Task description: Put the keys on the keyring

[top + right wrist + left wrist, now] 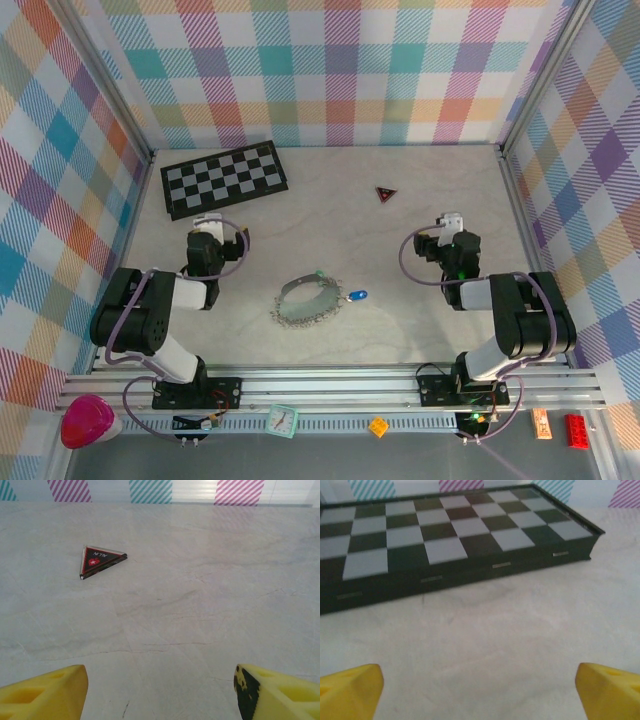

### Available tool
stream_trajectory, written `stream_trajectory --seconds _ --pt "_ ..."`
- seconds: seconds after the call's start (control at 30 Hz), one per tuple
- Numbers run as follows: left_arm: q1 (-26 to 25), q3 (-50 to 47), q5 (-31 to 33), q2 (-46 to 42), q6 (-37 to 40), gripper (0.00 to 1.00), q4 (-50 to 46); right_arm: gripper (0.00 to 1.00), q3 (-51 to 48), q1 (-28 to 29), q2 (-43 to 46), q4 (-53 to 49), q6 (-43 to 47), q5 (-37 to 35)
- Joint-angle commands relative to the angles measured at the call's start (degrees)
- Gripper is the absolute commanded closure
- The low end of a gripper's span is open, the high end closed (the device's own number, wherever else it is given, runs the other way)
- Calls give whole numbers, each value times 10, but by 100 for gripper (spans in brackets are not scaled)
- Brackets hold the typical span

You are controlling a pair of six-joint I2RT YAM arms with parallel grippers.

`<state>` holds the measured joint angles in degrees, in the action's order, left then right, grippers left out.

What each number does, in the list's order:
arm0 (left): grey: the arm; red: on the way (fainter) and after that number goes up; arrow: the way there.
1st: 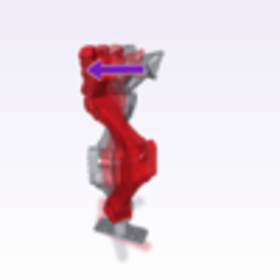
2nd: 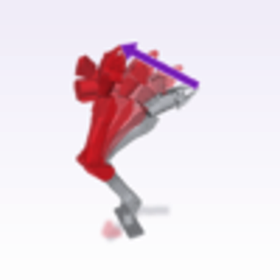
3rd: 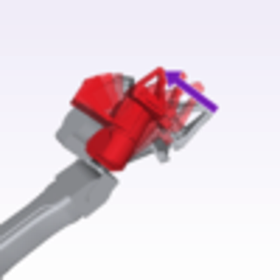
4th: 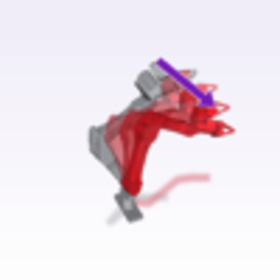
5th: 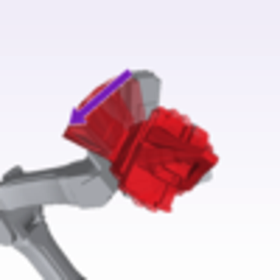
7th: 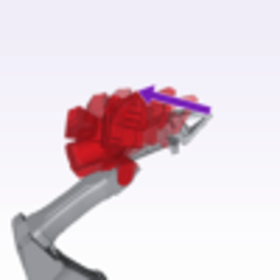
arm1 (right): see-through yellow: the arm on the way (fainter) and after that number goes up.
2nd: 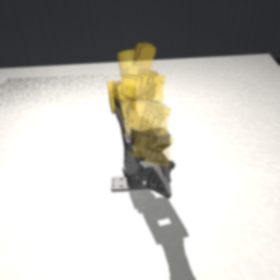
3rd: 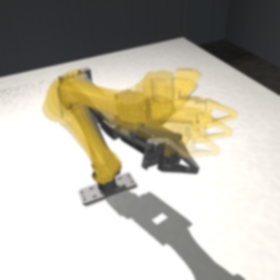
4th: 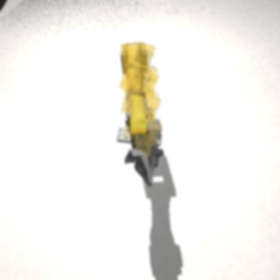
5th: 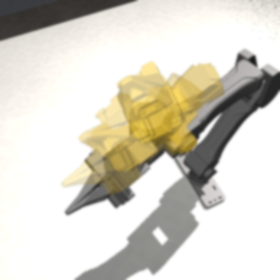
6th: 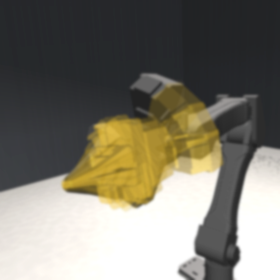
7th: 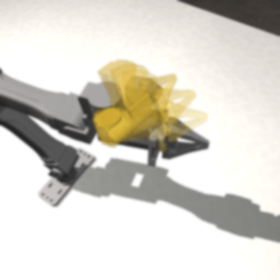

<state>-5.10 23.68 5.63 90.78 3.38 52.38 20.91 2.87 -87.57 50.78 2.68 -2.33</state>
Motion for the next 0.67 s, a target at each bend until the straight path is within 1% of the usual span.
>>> stream_trajectory --seconds 0.0,0.33,0.43,0.63 --pt "7 0 -6 -3 -6 0 -33 24 17 -7 -3 -16 -16 16" --pt "8 4 -10 -3 -7 0 -41 24 28 -18 -5 -35 -27 26" --pt "14 8 -22 -2 -11 0 -47 24 29 -20 -4 -37 -28 30" --pt "14 8 -23 -2 -11 0 -46 21 30 -23 -5 -39 -28 36"
